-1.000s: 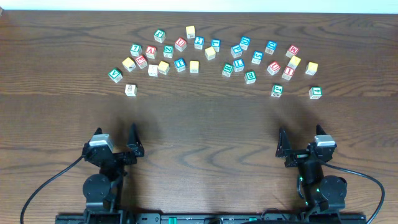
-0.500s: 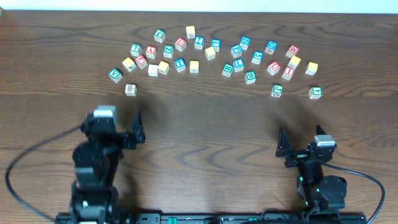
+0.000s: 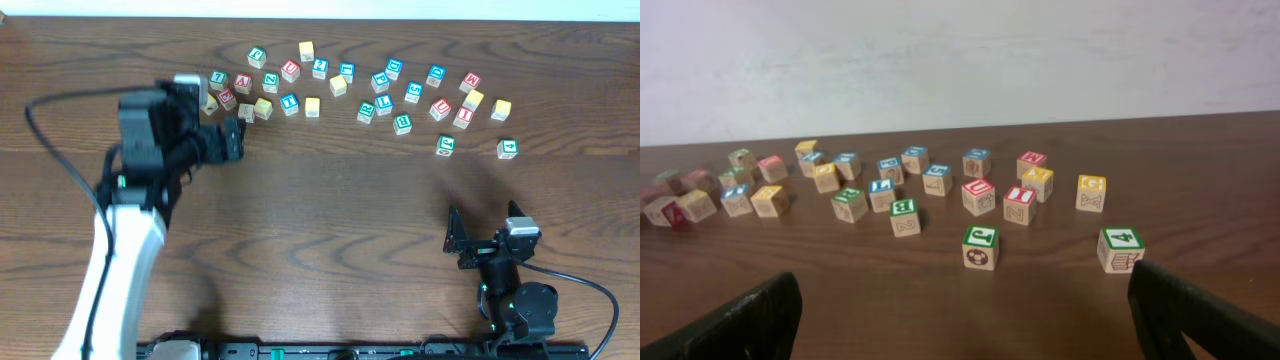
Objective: Spell out AI2
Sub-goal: 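Reach the left gripper to the red-lettered A block and grasp it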
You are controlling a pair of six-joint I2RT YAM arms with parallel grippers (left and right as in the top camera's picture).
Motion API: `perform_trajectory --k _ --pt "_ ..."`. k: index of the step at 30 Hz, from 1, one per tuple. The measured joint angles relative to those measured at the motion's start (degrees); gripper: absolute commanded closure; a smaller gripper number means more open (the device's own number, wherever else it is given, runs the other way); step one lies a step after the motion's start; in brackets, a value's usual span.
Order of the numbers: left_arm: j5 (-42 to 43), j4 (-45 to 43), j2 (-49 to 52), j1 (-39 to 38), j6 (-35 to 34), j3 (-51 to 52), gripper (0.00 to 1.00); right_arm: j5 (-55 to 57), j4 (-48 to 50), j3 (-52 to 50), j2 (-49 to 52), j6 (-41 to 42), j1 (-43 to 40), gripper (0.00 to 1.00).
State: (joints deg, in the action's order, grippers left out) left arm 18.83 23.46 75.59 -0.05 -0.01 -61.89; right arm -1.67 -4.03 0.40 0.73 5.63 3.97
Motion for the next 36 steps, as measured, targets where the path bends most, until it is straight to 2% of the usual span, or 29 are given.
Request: perform_trajectory --k 9,15,31,36 --pt "0.6 21.5 17.7 -0.2 3.3 -28.1 0.03 0.0 0.0 0.0 0.0 0.0 -0.1 0.01" --pt "0.6 28.6 24.9 -0.2 4.9 -43.5 0.02 0.0 0.0 0.0 0.0 0.0 -0.1 0.01" --pt "0.6 28.1 24.9 -0.2 5.0 -44.0 0.02 0.0 0.0 0.0 0.0 0.0 -0.1 0.01" --pt "0.1 22.8 25.1 -0.5 4.7 -44.0 0.02 0.0 0.0 0.0 0.0 0.0 -0.1 0.01"
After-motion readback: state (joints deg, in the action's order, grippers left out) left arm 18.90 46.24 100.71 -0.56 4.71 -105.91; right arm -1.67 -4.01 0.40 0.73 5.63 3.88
